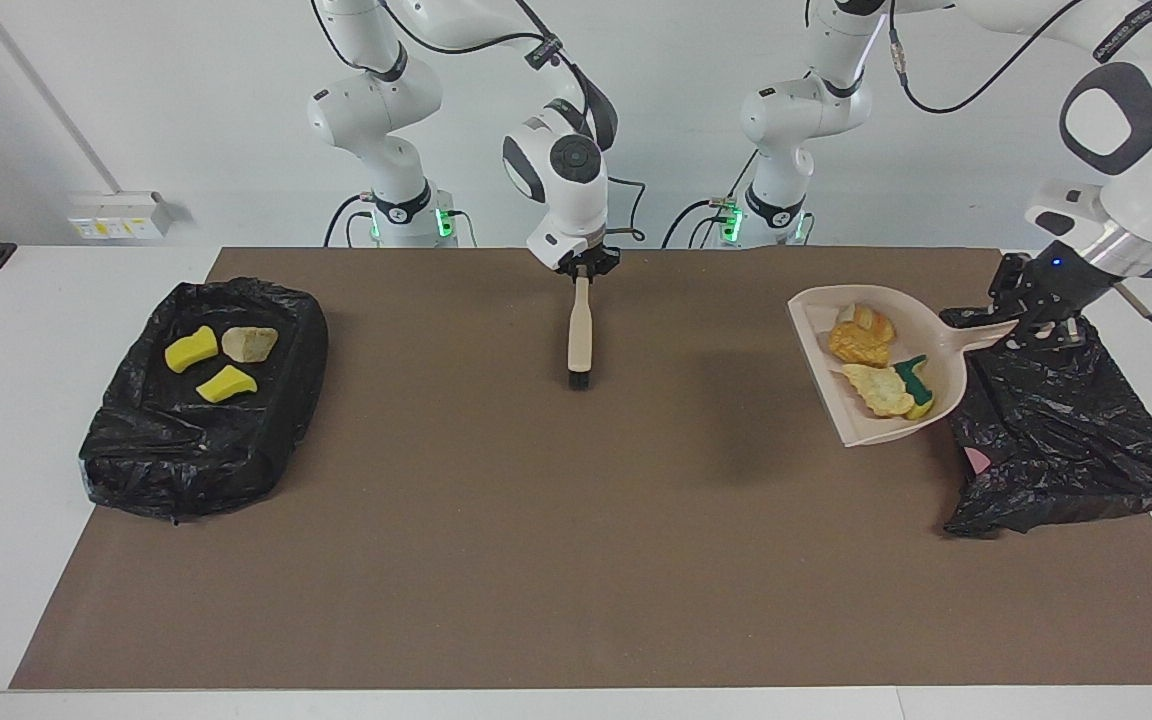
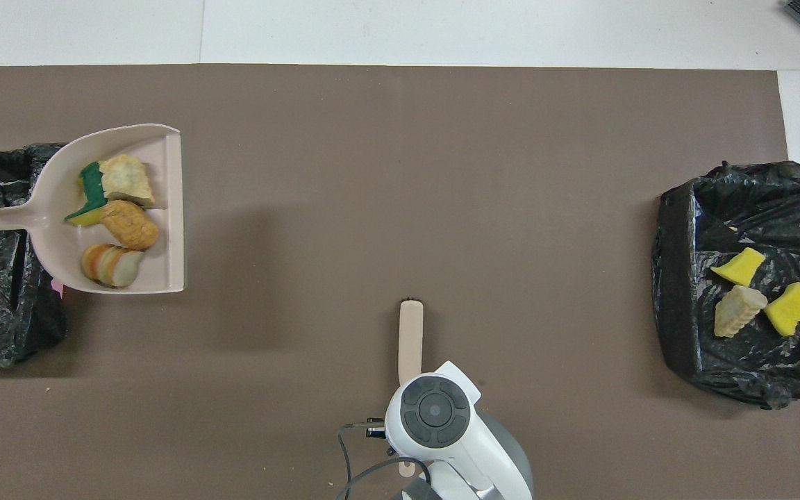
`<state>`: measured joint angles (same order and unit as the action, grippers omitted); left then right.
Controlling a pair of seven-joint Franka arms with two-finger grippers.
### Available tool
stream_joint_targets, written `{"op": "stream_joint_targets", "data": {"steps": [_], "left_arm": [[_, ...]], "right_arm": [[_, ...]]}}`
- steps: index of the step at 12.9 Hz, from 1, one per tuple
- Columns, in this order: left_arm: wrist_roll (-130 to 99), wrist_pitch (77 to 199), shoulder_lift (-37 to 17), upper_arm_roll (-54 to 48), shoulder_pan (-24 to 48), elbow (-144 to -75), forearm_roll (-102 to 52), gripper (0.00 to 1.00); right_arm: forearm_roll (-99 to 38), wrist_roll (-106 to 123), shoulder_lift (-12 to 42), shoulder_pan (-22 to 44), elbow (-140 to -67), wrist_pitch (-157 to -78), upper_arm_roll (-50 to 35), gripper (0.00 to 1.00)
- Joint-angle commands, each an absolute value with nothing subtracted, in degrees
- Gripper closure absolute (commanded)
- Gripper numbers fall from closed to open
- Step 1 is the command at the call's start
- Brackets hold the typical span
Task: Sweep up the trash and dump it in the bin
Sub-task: 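Carry the loaded dustpan with the left gripper to the bag nearest it, then tip the dustpan into the bag while the right gripper sets down the brush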
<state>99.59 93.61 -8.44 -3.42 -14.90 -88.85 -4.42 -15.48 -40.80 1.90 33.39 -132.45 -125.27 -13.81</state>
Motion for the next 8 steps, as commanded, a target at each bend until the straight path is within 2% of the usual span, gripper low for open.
{"op": "stream_joint_targets", "data": {"steps": [1,4,8], "left_arm": [[104.1,92.5,-8.2,-3.3,-20.9,-87.3,-3.2,1.00],[114.3,97.3,-9.7,-2.2,-27.0,-86.7,1.6,1.00],[112.4,106.8,-10.5,-1.7,-27.2,-87.3,15.4,1.00]], "right_arm": [[-14.5,-40.7,2.5,32.9,-131.1,-126.7,-13.6,0.00],[-8.8,-39.9,1.8,26.6,-127.5,-126.2,-13.4,0.00],[-3.9,-31.6,0.9,15.8,-120.4,-121.3,-13.4,0.00]]}}
